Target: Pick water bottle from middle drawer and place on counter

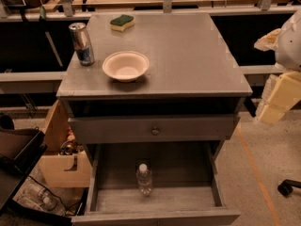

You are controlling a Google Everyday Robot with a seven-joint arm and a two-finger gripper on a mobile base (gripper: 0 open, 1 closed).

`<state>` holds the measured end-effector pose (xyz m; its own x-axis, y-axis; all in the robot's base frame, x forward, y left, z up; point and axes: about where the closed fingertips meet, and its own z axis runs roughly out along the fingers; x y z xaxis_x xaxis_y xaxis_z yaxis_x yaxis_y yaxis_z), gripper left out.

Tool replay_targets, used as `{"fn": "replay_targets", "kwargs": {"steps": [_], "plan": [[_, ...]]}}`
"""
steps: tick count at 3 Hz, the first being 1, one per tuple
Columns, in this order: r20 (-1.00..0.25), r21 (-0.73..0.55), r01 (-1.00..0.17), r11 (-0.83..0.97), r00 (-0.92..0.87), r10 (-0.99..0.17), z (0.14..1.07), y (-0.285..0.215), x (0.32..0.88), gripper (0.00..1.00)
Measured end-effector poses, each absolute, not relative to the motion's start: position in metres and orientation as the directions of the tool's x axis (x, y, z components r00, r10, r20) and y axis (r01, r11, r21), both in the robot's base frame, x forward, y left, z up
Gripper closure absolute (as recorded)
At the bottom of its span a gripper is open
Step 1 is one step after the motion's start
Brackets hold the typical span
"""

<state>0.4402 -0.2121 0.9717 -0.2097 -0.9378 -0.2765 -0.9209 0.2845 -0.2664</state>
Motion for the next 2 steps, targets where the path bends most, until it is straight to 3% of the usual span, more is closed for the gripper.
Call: {"fn": "replay_targets", "kwargs": {"steps": [2], "plan": [[-0.511,-0.296,-0.908,0.296,-0.112,-0.852,0.898,-0.19,0.395,0.0]]}}
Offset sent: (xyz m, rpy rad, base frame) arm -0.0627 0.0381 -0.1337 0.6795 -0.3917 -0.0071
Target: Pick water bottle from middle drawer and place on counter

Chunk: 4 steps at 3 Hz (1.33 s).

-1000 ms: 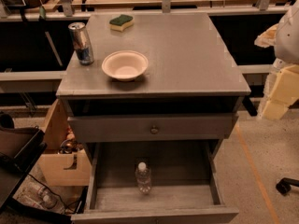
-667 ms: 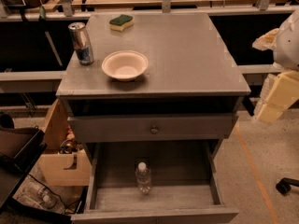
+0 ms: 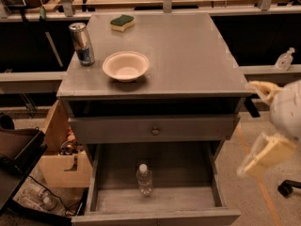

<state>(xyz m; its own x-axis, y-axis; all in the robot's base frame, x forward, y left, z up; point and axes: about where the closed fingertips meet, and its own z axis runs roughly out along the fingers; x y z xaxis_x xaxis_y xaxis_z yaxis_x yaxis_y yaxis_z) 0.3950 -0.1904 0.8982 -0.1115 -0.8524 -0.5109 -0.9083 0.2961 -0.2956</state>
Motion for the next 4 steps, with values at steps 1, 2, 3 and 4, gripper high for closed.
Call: {"fn": "replay_targets", "kwargs": {"steps": [1,2,3,4], "plan": [[-0.627,-0.274,-0.892,0.36,-0.119,-0.77,0.834,-0.182,0.378,0.0],[-0.762,-0.239,-0.862,0.448,-0.12,-0.637,0.781,-0.171,0.377,0.0],[-0.865,-0.225,-0.864,0.45,-0.035,-0.5,0.756,-0.153,0.392,0.0],[-0.882,-0.228,-0.875,0.426,-0.001,-0.472,0.736,-0.15,0.393,0.0]]}}
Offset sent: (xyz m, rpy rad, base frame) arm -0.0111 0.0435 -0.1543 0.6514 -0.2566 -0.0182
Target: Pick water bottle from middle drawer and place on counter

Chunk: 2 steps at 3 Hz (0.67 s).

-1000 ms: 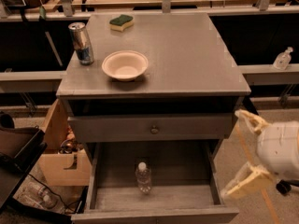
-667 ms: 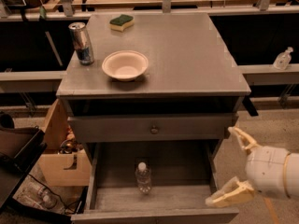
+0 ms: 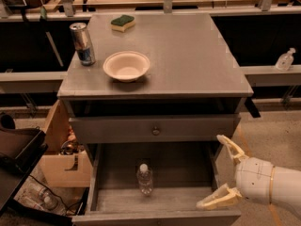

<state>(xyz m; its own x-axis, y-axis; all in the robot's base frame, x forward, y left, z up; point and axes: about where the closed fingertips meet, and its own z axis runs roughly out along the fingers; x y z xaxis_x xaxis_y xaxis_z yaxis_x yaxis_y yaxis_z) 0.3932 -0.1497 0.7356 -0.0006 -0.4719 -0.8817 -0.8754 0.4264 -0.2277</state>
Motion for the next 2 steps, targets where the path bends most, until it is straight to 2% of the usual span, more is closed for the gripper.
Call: {"fn": "replay_targets", "kwargs": {"steps": [2], "plan": [[-0.901,-0.177,-0.893,0.415,-0.023,-0.433,0.708,-0.153,0.394,0.0]]}}
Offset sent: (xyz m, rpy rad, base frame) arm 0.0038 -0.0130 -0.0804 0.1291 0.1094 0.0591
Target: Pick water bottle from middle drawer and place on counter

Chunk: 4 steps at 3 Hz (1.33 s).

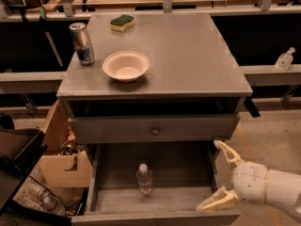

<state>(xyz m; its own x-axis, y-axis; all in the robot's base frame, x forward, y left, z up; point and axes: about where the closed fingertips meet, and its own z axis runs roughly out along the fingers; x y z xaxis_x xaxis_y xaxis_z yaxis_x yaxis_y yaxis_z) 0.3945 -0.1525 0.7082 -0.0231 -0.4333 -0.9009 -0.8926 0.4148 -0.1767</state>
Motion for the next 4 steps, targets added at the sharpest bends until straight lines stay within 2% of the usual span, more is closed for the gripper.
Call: {"fn": "replay_targets", "kwargs": {"steps": [2,3,4], "plan": [[-0.971,-0.077,-0.942,0.328,-0.004,-0.239,0.611,-0.169,0.388,0.0],[-0.983,-0.044,-0.96,0.278,-0.008,-0.186,0.571,-0.163,0.401,0.0],[-0.976,-0.027,-0.967,0.253,-0.029,-0.217,0.547,-0.151,0.413,0.0]]}}
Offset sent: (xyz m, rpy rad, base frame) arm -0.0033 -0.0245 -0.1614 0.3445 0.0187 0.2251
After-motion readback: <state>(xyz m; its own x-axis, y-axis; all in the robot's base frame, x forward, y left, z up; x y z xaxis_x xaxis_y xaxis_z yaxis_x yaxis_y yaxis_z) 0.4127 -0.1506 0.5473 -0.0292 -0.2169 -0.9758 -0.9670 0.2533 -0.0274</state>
